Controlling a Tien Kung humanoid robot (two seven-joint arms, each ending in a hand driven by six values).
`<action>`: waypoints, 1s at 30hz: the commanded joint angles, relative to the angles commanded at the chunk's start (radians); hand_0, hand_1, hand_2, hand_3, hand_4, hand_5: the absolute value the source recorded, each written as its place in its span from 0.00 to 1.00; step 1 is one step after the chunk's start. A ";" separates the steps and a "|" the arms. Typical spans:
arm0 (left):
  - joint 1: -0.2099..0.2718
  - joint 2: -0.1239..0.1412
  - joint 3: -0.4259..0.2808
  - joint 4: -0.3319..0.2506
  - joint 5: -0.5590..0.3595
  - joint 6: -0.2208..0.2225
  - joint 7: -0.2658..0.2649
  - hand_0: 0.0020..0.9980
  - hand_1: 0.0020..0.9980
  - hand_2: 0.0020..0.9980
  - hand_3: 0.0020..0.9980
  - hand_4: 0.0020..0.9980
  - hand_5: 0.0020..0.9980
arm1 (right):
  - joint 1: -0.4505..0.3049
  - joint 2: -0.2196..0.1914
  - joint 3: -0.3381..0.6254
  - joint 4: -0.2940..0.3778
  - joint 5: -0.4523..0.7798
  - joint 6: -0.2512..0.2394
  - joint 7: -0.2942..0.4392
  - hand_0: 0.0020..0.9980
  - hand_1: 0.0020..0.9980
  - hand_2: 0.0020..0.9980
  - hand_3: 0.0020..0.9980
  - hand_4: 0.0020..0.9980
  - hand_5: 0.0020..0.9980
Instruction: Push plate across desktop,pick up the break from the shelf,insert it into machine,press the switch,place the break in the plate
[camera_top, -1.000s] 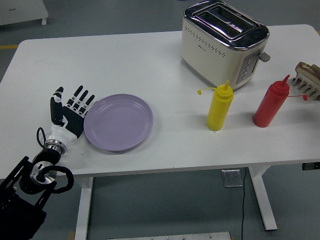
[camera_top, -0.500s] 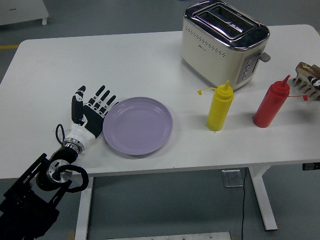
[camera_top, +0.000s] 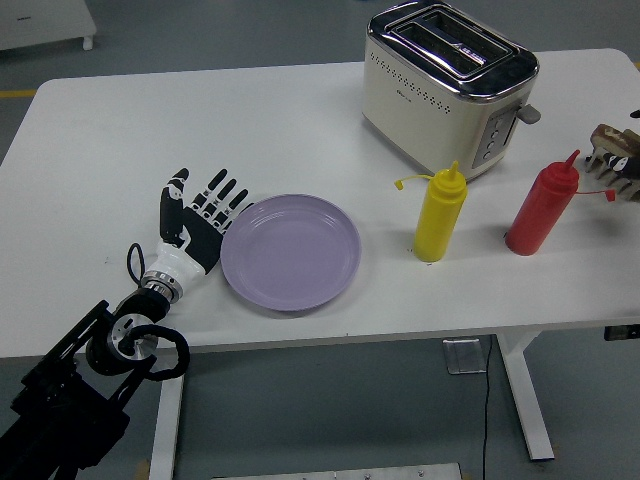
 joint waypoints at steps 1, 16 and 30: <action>-0.002 -0.001 0.003 0.001 -0.001 0.000 0.000 0.84 0.89 0.95 0.82 0.66 1.00 | 0.003 0.000 -0.003 -0.004 -0.004 0.000 0.000 0.71 0.71 0.71 0.75 0.76 0.28; -0.052 -0.027 0.034 0.005 -0.010 0.001 -0.003 0.84 0.88 0.95 0.82 0.66 1.00 | 0.027 0.005 -0.042 -0.058 -0.061 -0.076 0.030 0.38 0.47 0.52 0.55 0.48 0.10; -0.023 -0.011 -0.110 -0.043 0.028 0.011 -0.010 0.84 0.89 0.95 0.82 0.66 1.00 | 0.023 -0.008 -0.039 -0.022 -0.083 -0.157 0.070 0.28 0.42 0.48 0.53 0.38 0.05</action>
